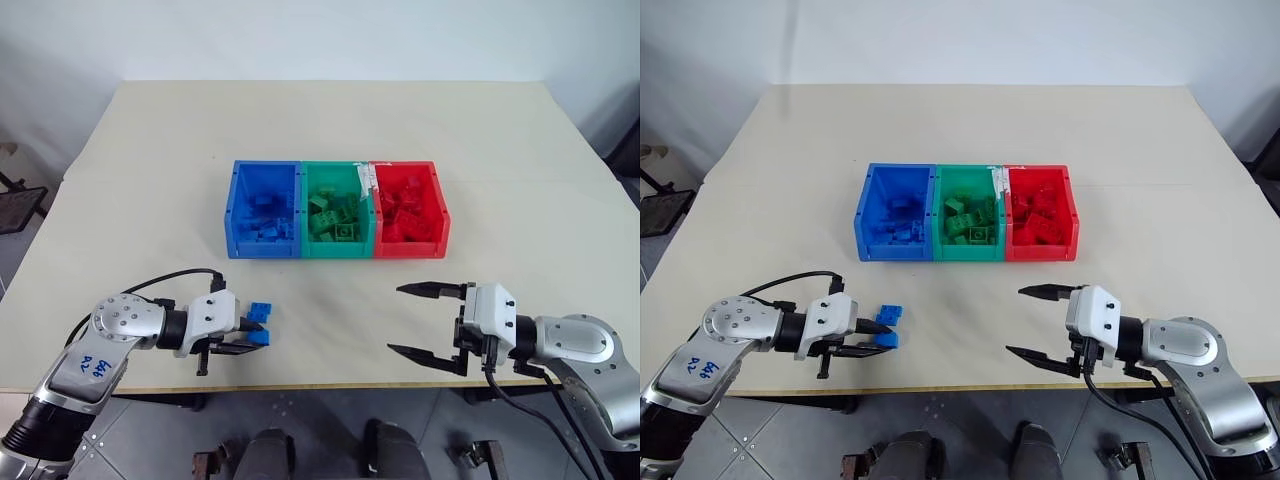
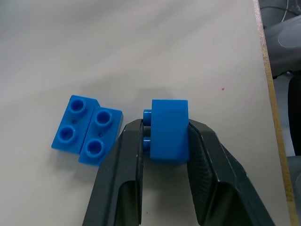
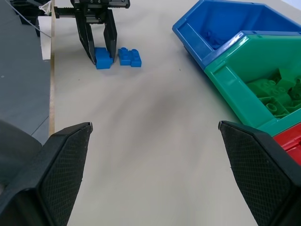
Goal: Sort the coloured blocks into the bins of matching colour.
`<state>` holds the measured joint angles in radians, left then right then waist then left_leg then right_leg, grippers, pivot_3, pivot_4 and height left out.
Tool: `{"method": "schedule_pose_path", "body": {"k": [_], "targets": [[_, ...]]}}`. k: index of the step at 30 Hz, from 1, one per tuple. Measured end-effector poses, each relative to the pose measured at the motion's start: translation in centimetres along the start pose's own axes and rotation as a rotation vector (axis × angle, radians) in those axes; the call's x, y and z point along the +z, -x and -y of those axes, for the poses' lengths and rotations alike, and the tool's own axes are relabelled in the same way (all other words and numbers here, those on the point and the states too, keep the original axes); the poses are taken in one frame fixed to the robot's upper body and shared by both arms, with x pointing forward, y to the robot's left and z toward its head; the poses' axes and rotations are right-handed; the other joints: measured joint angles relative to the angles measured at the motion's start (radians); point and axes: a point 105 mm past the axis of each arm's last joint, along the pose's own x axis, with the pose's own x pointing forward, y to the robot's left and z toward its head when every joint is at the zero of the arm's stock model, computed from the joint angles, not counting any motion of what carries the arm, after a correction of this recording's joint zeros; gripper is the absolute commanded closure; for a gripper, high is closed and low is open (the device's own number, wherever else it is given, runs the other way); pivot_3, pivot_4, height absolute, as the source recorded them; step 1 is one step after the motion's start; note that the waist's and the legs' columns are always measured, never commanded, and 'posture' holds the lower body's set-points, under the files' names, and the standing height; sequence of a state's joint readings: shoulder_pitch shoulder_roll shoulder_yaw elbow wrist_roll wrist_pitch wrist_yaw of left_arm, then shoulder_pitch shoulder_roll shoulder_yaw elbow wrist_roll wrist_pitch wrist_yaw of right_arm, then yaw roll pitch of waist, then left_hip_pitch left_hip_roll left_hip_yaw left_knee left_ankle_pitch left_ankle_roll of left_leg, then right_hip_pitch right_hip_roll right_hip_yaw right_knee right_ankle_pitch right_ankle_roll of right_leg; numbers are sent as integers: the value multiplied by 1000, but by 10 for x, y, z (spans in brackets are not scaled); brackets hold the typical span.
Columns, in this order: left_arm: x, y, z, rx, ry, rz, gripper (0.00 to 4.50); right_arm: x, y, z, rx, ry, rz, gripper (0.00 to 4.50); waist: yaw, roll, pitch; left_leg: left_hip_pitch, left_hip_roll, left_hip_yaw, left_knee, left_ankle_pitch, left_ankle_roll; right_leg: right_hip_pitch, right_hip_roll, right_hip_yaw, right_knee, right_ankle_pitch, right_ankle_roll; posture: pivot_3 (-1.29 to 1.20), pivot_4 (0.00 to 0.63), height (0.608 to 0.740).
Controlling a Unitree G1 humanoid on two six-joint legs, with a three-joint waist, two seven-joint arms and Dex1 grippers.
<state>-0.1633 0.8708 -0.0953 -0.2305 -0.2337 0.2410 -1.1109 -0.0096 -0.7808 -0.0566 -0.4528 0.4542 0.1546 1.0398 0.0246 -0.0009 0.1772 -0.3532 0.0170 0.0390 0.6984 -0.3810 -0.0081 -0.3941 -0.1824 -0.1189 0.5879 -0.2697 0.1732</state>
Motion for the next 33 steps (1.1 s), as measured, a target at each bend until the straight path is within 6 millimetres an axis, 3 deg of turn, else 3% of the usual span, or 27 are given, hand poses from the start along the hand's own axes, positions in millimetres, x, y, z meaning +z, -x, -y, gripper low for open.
{"method": "schedule_pose_path", "body": {"k": [4,7,11,16,20,26,31,33], "targets": [[18,1,-3,6,46,128,3603,2,8,0,-40,-29,6,0,2,0,0,0,0,0,0,0,0,0,0,0,0,0,0,0,150,740],[46,12,-17,61,32,243,3603,8,19,4,-136,-78,33,0,3,0,0,0,0,-1,1,0,0,0,0,0,1,0,0,0,150,740],[74,21,-51,240,23,371,3603,17,31,13,-274,-83,77,0,3,0,0,1,0,-1,1,0,0,2,0,0,1,0,0,0,150,740],[80,30,-129,556,65,402,3603,24,43,28,-450,-57,147,0,6,-1,0,1,-1,0,2,0,0,2,0,0,0,1,1,0,150,740],[96,13,-151,557,117,461,3603,23,47,37,-484,-32,141,0,1,-1,0,0,-1,0,0,0,1,1,0,-1,-1,1,2,0,150,740],[87,4,-160,541,203,429,1716,19,40,32,-450,-38,124,0,-11,-1,0,0,-1,0,-1,0,1,0,0,-1,0,1,2,0,150,740],[75,18,-158,562,193,393,95,17,32,30,-406,-45,125,0,-11,-1,0,0,-1,0,-1,0,1,0,0,-1,0,1,2,0,150,740],[57,35,-152,586,177,365,26,17,28,33,-379,-31,120,0,-22,-1,0,1,-1,0,-1,0,1,0,0,0,0,1,2,0,150,740]]}}
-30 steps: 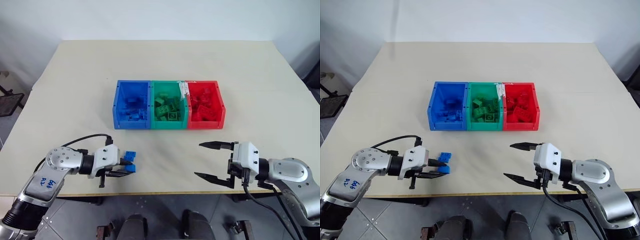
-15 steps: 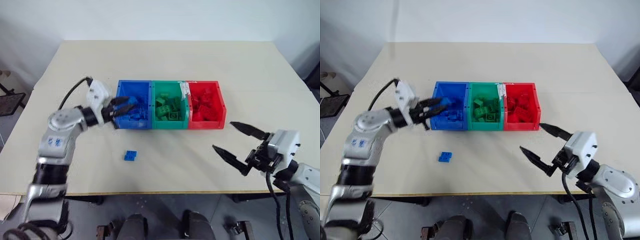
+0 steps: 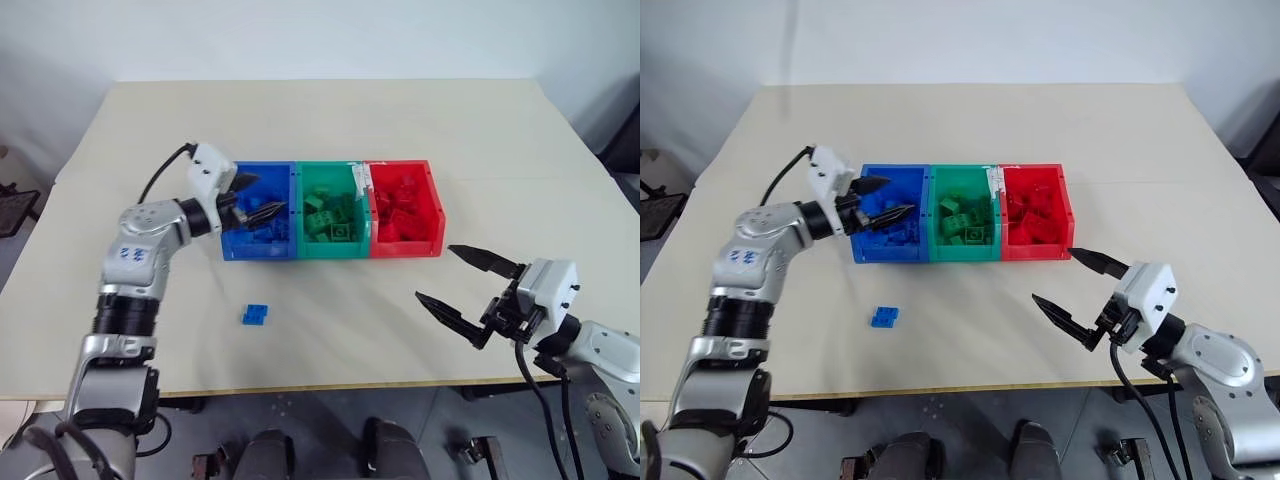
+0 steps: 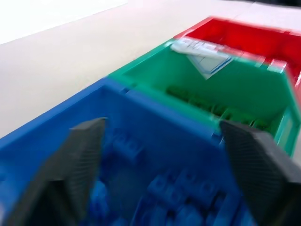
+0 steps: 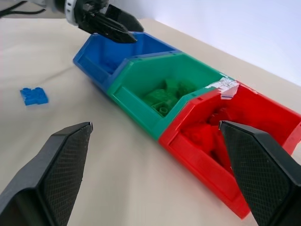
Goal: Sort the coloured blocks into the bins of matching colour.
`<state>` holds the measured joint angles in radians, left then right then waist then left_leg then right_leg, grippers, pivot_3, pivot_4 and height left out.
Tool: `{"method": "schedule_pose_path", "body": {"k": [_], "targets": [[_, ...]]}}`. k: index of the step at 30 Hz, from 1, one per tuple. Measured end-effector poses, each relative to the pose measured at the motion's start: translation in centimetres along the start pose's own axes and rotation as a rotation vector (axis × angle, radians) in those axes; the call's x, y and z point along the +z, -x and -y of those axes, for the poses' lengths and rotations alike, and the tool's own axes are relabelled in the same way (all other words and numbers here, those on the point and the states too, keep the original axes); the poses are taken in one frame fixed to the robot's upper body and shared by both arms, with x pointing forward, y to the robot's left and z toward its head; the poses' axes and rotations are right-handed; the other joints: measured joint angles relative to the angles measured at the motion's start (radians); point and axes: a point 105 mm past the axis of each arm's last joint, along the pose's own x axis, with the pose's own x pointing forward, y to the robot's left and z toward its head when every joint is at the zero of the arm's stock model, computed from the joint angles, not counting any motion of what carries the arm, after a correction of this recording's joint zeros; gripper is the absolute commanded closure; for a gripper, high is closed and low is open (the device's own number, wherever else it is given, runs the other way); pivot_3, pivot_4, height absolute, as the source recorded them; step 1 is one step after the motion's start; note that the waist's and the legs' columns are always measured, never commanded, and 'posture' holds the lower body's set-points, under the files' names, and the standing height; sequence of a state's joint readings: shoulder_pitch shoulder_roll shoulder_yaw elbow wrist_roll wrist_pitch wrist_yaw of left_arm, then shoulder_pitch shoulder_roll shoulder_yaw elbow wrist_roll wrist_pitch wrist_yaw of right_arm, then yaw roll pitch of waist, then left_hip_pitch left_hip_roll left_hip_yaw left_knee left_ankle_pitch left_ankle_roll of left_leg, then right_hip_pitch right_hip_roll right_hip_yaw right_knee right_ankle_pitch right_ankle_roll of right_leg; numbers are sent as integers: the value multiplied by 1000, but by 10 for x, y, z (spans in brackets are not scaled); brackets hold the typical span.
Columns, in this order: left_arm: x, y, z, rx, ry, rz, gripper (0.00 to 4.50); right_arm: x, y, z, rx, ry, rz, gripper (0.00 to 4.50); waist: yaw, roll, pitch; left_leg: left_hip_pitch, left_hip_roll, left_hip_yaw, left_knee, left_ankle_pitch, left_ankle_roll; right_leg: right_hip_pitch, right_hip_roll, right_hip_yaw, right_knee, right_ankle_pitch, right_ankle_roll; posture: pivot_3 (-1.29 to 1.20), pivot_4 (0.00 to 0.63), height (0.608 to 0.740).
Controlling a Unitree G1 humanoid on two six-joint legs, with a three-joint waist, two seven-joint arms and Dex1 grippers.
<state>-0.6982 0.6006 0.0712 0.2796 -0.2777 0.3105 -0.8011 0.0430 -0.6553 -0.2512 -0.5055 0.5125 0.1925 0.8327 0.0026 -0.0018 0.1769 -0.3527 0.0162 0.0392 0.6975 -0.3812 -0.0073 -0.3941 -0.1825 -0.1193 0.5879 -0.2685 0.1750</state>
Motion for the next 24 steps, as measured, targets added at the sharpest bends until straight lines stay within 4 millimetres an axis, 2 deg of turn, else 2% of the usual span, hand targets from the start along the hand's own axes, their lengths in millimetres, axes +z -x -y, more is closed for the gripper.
{"method": "schedule_pose_path", "body": {"k": [2,7,10,13,19,22,24], "targets": [[-7,26,-9,26,-16,2,26,-1,-5,-3,45,6,1,0,-5,0,0,0,1,0,0,0,0,0,0,0,0,0,0,0,150,740],[-17,83,-18,31,-88,1,26,-1,-19,-13,193,39,6,0,-4,0,0,0,0,0,0,0,0,0,0,0,0,0,0,0,150,740],[-44,123,-13,11,-83,-113,26,1,-29,-17,294,64,9,0,-5,0,0,0,1,0,0,0,0,0,0,0,0,0,0,0,150,740],[-63,146,-6,0,-74,-176,26,-1,-35,-23,398,63,-10,0,0,0,1,-1,1,0,1,0,0,0,0,-1,0,0,0,0,150,740],[-60,161,-2,-45,-104,-226,26,3,-43,-25,481,73,-4,0,14,0,1,-1,1,0,1,0,0,0,0,-1,0,0,0,0,150,740],[-59,156,11,-118,-128,-239,26,-2,-42,-24,476,61,-18,0,15,0,1,-1,1,0,1,-1,0,0,0,-1,1,0,0,0,150,740],[-55,144,22,-177,-152,-232,26,-5,-40,-25,470,48,-26,0,18,0,1,-1,1,0,1,-1,0,0,0,-1,1,0,0,0,150,740]]}}
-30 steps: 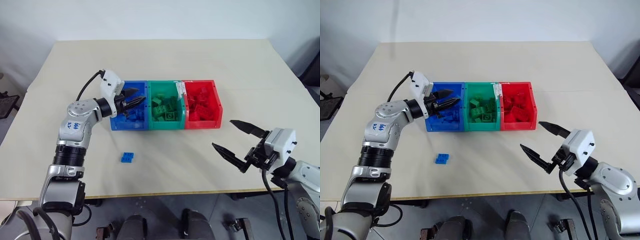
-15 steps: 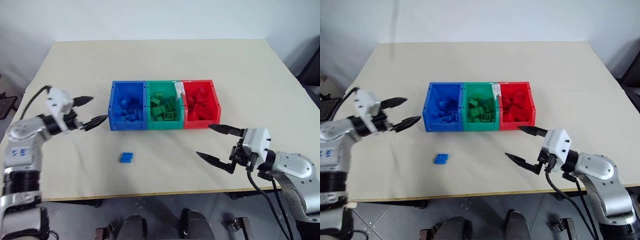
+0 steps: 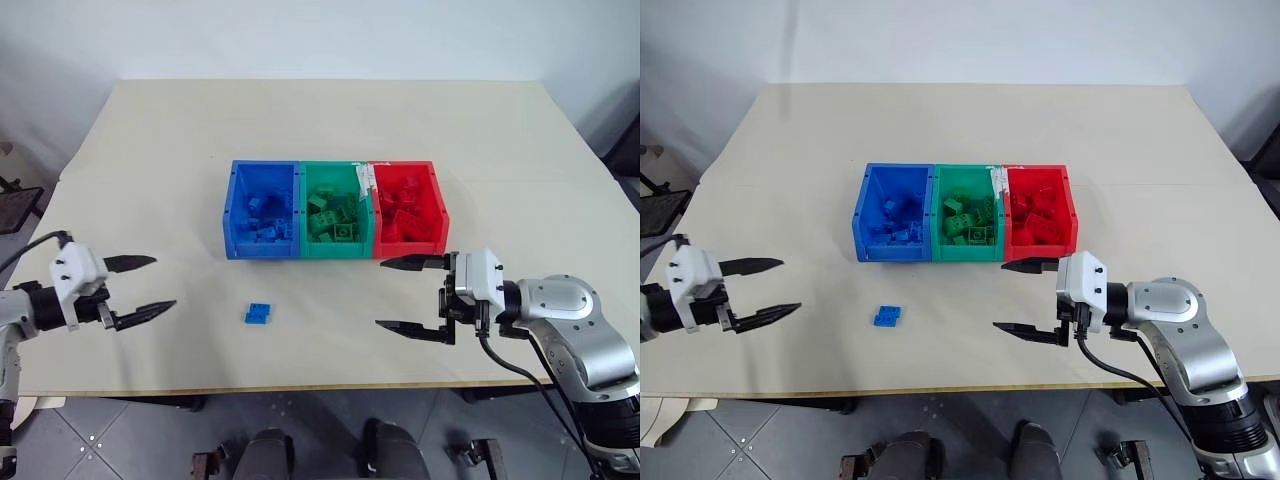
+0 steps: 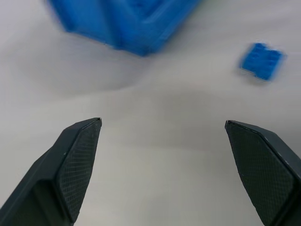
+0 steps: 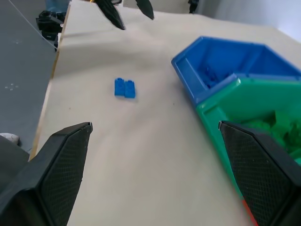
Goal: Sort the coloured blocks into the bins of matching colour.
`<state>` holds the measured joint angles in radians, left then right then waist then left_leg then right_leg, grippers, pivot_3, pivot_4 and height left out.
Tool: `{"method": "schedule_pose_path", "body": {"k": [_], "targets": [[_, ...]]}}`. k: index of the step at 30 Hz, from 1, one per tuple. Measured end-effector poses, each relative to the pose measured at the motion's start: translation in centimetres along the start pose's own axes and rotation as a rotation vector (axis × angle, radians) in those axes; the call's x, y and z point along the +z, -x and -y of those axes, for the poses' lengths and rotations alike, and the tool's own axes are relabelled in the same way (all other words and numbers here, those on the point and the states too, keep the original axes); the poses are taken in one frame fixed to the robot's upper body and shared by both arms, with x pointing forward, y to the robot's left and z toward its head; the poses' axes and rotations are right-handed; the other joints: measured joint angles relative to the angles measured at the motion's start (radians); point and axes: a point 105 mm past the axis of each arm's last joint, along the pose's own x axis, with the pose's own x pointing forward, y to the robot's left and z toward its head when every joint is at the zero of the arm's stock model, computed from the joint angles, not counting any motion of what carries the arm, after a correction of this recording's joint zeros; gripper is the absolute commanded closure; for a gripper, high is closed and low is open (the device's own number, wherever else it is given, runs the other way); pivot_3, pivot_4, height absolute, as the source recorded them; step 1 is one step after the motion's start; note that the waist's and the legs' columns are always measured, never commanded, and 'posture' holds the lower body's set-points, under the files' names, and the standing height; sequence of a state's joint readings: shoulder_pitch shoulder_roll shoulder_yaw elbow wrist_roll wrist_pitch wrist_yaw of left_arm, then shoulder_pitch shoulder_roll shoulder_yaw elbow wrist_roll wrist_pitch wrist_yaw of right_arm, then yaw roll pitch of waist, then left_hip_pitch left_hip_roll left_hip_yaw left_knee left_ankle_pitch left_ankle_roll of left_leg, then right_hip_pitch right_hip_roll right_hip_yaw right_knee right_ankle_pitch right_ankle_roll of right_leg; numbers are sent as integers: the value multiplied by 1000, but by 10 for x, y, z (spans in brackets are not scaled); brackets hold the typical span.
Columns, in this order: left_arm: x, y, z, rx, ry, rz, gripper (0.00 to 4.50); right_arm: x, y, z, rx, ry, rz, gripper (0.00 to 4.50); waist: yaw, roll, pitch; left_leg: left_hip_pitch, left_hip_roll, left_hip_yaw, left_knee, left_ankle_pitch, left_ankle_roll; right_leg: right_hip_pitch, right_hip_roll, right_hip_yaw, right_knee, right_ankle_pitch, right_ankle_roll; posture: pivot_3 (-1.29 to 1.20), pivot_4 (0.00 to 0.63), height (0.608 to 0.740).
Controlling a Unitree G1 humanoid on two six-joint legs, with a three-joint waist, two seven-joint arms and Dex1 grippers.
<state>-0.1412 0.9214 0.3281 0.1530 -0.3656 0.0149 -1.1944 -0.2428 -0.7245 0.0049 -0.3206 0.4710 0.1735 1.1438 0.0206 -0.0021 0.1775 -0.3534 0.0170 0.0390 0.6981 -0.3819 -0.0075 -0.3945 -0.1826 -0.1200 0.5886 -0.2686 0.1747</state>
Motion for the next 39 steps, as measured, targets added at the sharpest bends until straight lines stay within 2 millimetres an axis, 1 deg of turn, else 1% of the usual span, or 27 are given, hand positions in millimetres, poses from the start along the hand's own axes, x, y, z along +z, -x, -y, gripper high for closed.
{"method": "schedule_pose_path", "body": {"k": [2,4,8,10,13,16,23,27,34,37,39], "targets": [[14,-19,16,-93,-45,20,26,-5,3,-4,-11,-26,-9,0,3,0,0,0,0,0,0,0,0,0,0,0,0,0,0,0,150,740],[21,-36,35,-190,-46,31,26,-8,4,-9,-15,-38,-18,0,1,0,0,0,0,0,0,0,0,0,0,0,0,0,0,0,150,740],[19,-49,58,-297,6,42,26,-7,9,-10,-37,-35,-32,0,-11,0,0,1,0,1,-1,0,0,0,0,0,0,0,0,0,150,740],[13,-51,62,-319,28,28,26,-6,11,-10,-52,-37,-38,0,-14,0,0,1,0,1,0,0,0,0,0,0,0,0,-1,0,150,740],[-1,-54,67,-346,57,-20,26,-6,13,-16,-43,-65,-62,0,-16,0,0,0,0,1,0,0,0,0,0,0,0,0,-1,0,150,740],[-9,-59,74,-383,80,-55,26,-4,12,-19,-46,-86,-65,0,-14,0,0,0,0,1,0,0,0,0,0,0,0,0,-1,0,150,740],[-3,-72,80,-419,92,-38,26,-2,11,-20,-69,-98,-67,0,-3,0,0,0,0,1,0,0,0,0,0,1,0,0,-1,0,150,740],[1,-80,85,-443,64,-35,26,-1,11,-21,-74,-94,-66,0,4,0,0,0,0,1,1,0,0,0,0,1,0,0,-1,0,150,740],[10,-96,95,-430,36,-30,26,-1,11,-20,-91,-94,-67,0,4,0,0,0,0,1,1,0,0,1,0,1,-1,0,-1,0,150,740],[10,-98,92,-414,32,-42,590,-2,11,-19,-96,-96,-68,0,4,0,0,1,0,1,1,0,0,1,0,1,-1,0,-1,0,150,740],[9,-99,89,-394,20,-52,1189,-1,11,-19,-101,-94,-68,0,4,0,0,1,0,1,1,0,0,1,0,1,-1,0,-1,0,150,740]]}}
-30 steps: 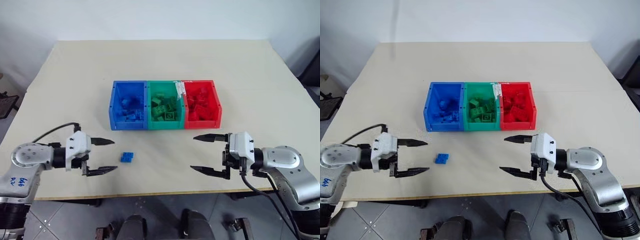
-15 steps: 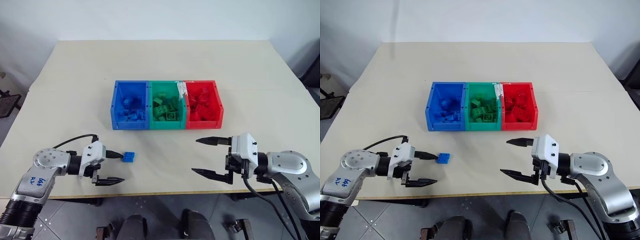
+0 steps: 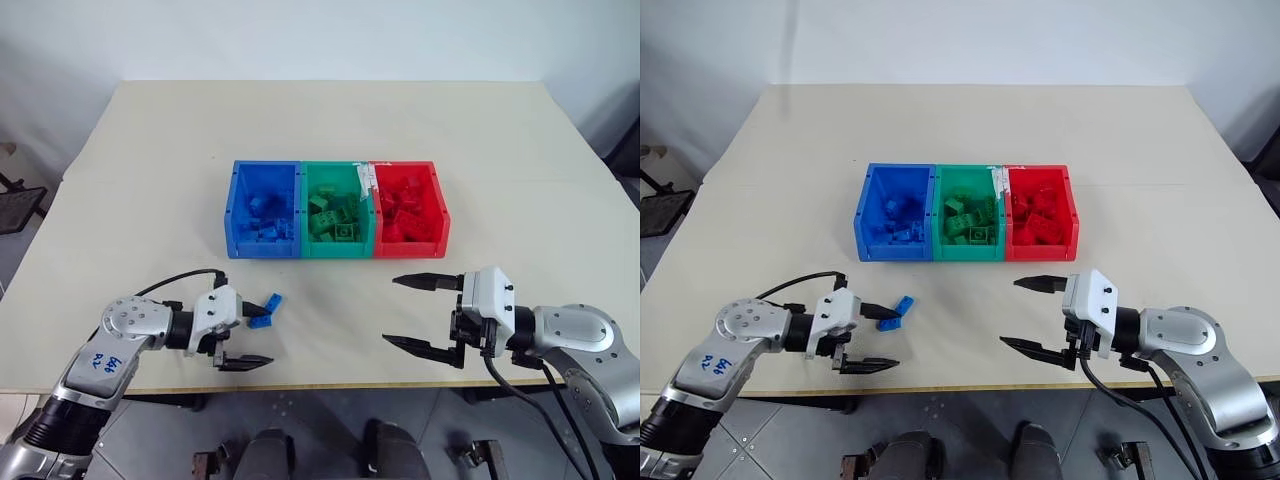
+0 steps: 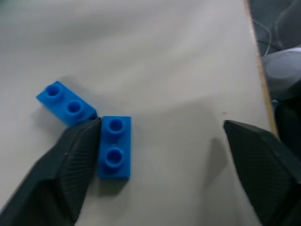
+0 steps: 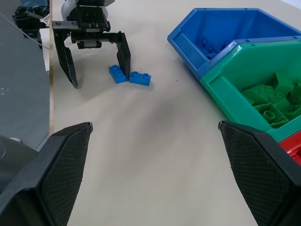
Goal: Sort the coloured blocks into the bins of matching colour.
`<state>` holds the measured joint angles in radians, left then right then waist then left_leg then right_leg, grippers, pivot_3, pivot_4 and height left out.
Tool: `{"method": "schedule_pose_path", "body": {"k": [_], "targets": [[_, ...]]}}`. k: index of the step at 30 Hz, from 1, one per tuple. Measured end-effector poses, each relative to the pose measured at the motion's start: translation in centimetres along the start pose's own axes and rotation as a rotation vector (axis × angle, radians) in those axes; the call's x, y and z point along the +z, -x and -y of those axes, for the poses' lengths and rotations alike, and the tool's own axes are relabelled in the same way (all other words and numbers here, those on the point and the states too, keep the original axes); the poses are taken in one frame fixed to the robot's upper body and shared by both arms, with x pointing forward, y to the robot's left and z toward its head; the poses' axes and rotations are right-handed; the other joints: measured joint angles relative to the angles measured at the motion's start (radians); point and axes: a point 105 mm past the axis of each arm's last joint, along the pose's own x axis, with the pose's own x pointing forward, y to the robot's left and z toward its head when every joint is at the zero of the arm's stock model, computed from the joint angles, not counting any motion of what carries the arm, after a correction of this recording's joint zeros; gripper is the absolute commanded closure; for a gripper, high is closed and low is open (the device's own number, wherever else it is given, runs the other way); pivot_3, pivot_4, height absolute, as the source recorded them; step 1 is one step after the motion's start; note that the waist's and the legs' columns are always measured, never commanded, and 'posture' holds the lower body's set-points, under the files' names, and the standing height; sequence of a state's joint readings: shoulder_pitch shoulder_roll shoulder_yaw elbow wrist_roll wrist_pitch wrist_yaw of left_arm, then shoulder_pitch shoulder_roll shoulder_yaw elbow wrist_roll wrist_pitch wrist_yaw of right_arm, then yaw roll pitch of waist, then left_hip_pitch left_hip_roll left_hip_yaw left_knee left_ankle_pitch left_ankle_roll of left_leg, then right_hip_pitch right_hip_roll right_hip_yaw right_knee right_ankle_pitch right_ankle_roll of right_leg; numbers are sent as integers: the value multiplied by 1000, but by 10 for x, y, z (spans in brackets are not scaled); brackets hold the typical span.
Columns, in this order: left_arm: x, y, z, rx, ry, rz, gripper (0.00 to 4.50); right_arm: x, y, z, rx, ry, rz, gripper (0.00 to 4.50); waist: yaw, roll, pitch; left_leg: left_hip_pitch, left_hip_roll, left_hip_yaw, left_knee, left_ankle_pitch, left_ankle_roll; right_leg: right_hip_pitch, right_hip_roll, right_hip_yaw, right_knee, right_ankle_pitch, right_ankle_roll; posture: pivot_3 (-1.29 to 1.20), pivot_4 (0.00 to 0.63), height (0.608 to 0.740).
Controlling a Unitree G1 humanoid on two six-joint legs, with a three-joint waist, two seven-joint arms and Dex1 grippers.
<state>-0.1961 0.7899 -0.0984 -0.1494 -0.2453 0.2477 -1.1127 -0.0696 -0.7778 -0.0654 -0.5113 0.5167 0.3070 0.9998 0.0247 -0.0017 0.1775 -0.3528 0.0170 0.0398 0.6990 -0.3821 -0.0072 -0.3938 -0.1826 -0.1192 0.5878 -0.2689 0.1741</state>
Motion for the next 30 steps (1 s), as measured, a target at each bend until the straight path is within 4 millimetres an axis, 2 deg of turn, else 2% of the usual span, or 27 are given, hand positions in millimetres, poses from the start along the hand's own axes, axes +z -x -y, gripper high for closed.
{"method": "schedule_pose_path", "body": {"k": [9,15,19,22,25,27,30], "targets": [[-2,4,-11,35,-28,-16,3998,-3,7,1,-17,-1,-28,0,-1,0,0,0,0,0,0,0,0,0,0,0,0,0,0,0,150,740],[2,1,-15,37,43,64,4027,-1,17,5,-82,-3,-24,0,-1,0,0,0,0,0,0,0,0,0,0,0,0,0,0,0,150,740],[34,9,-18,38,132,304,4027,10,25,2,-171,-24,56,0,2,0,0,-1,0,-1,0,0,0,0,0,-1,0,0,0,0,150,740],[72,20,-46,153,126,463,4027,20,30,14,-288,-28,137,0,3,0,0,0,0,-1,3,0,0,2,0,0,1,0,0,0,150,740],[100,31,-79,290,88,527,4027,24,34,23,-361,-26,170,0,2,0,0,1,0,-1,2,0,0,2,0,0,1,0,0,0,150,740],[111,32,-103,376,87,538,4027,23,35,23,-375,-25,166,0,2,0,0,0,-1,-1,1,0,0,2,0,0,0,1,0,0,150,740],[114,18,-134,460,52,464,4027,20,35,24,-380,-15,148,0,3,0,0,0,-1,0,0,0,0,2,0,-1,-1,1,0,0,150,740]]}}
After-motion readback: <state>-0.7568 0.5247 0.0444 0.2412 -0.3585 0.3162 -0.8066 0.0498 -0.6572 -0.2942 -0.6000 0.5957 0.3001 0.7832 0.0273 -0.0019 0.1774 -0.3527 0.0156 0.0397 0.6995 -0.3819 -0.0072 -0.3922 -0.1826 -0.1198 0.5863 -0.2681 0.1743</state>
